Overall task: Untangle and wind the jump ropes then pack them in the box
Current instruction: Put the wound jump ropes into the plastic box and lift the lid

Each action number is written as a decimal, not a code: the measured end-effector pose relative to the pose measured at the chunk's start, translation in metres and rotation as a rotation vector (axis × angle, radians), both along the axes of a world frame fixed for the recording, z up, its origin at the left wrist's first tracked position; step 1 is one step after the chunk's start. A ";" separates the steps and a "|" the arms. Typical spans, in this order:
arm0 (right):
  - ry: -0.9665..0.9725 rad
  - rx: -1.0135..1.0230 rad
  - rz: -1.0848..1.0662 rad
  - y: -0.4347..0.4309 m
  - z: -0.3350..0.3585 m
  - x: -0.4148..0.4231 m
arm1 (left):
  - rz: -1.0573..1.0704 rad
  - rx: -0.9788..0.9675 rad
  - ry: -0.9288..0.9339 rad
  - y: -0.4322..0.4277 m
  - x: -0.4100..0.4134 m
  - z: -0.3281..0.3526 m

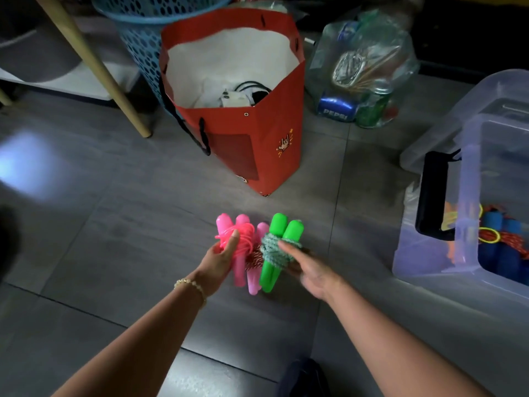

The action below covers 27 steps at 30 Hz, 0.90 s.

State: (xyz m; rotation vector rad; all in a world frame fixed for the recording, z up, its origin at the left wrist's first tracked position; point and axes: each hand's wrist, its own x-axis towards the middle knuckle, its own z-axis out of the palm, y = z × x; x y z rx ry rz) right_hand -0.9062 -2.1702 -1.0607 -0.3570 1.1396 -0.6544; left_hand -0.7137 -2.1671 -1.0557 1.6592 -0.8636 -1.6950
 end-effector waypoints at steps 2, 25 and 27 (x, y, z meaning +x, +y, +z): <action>-0.050 0.048 0.021 0.005 -0.004 0.011 | -0.011 -0.011 0.043 0.000 -0.009 -0.005; -0.036 -0.363 -0.288 0.020 0.309 -0.230 | -0.328 -0.379 0.158 -0.043 -0.230 0.308; -0.024 -0.362 -0.367 0.031 0.315 -0.275 | -0.369 -0.337 0.193 -0.047 -0.279 0.311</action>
